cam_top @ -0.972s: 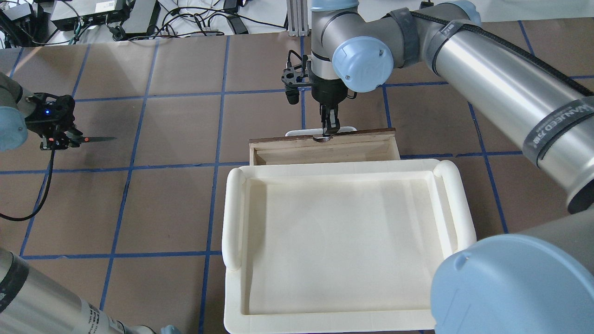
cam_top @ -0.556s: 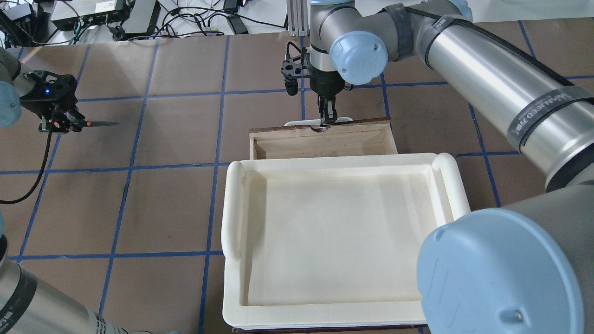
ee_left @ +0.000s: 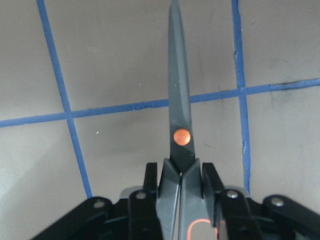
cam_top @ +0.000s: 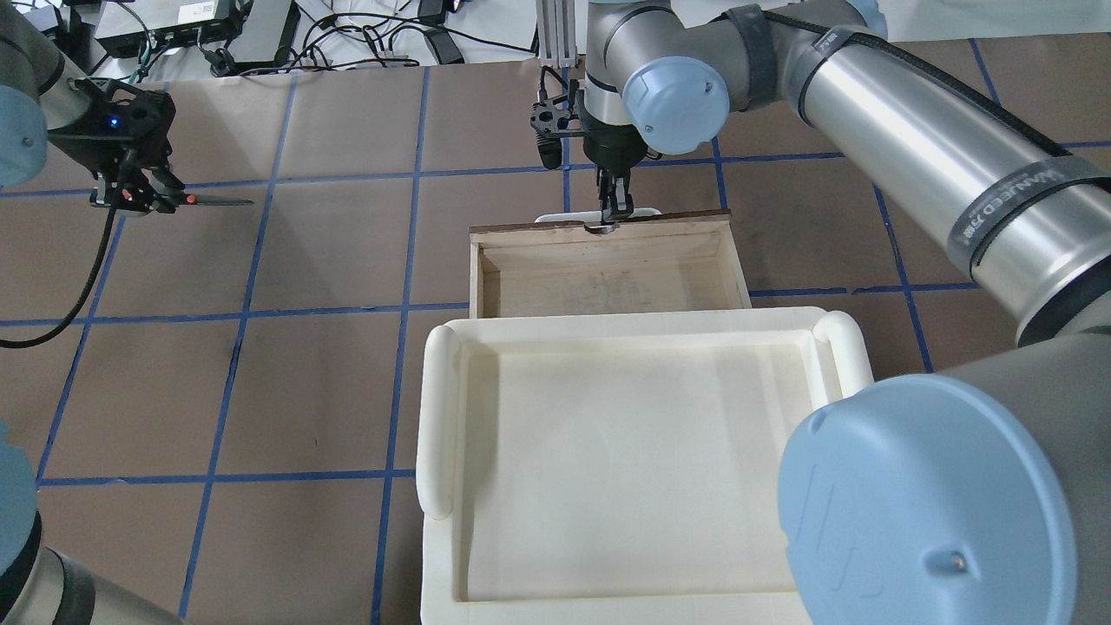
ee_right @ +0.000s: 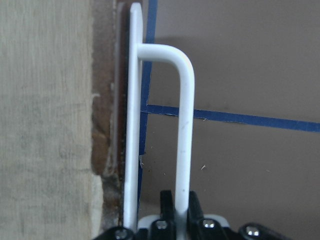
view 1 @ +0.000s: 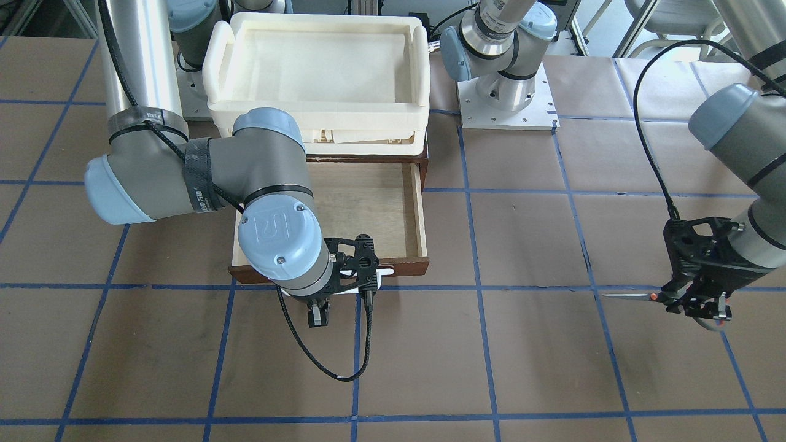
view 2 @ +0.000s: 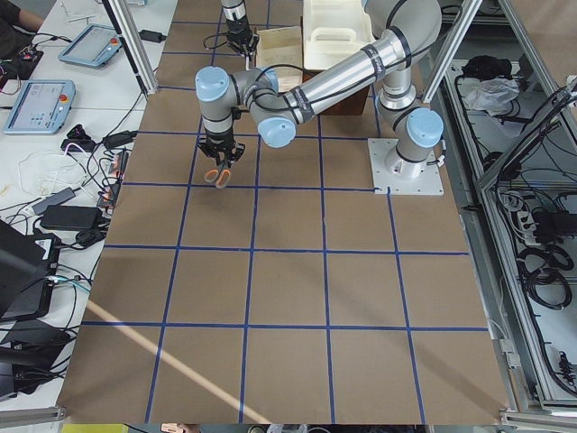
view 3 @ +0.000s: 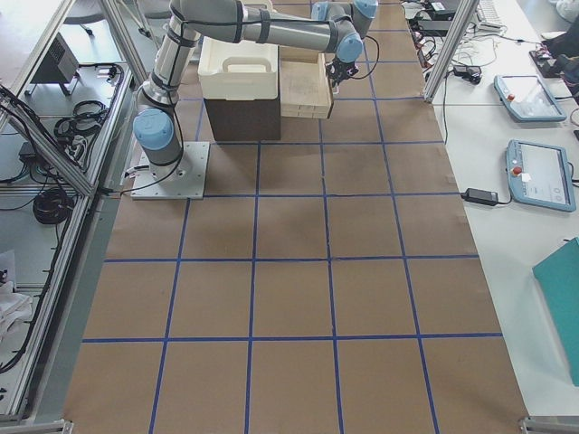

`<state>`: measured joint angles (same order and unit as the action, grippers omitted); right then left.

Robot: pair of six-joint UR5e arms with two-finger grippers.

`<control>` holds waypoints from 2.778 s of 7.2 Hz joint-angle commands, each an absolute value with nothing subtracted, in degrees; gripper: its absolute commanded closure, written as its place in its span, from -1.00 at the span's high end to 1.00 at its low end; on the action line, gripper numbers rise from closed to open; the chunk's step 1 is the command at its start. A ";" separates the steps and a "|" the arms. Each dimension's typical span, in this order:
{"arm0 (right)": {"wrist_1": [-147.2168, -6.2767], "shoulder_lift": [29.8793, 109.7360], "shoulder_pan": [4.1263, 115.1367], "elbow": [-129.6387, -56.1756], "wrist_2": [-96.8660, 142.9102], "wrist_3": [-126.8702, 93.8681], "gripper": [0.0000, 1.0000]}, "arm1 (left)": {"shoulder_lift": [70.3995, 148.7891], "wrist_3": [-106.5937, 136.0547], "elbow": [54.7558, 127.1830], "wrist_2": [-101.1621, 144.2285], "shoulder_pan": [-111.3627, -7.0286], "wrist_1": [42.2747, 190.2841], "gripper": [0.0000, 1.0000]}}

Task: Place scissors in drawer with both arms

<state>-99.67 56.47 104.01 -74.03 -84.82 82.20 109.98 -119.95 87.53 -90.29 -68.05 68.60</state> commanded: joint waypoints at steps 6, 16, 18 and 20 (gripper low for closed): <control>-100.99 64.83 102.06 -74.09 -84.99 70.51 1.00 | 98.54 -118.65 86.92 -87.81 -77.96 84.96 -1.00; -88.09 82.52 90.46 -84.02 -89.74 16.76 1.00 | 96.85 -87.17 87.10 -85.87 -94.44 84.92 -1.00; -85.97 84.81 89.56 -84.29 -89.82 3.75 1.00 | 99.91 -69.45 87.54 -84.30 -99.54 81.23 -1.00; -85.69 84.82 89.74 -84.81 -89.74 -2.80 1.00 | 102.64 -58.20 87.98 -86.47 -107.46 76.84 -1.00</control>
<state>-85.75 84.71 89.71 -84.57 -89.76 0.72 100.92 -63.97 87.74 -85.48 -103.38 79.59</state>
